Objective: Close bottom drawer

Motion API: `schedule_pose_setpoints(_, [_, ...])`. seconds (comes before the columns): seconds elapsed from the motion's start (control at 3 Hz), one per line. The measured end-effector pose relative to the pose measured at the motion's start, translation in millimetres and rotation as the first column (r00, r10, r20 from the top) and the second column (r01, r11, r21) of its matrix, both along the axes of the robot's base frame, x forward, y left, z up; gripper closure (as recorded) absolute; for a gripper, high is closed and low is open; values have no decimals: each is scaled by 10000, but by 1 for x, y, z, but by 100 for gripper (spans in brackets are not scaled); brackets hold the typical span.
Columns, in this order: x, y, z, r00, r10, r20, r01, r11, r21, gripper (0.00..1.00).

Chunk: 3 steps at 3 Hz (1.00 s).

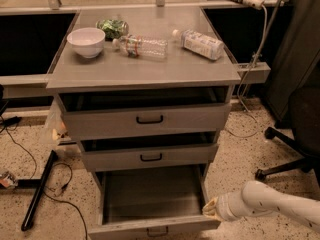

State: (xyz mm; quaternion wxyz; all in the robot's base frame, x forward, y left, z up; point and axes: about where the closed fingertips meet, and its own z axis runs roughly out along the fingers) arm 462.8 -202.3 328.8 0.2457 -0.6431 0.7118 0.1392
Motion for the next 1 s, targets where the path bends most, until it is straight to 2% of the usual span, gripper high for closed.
schedule_pose_setpoints(0.33, [0,0,2,10000,19,21,-19,10000,-21,100])
schedule_pose_setpoints(0.67, [-14,2,-25,9991,-182,-374,181,9998,-45,100])
schedule_pose_setpoints(1.0, [-32,-4,-72,9928,-756,-934,789,9964,314,100])
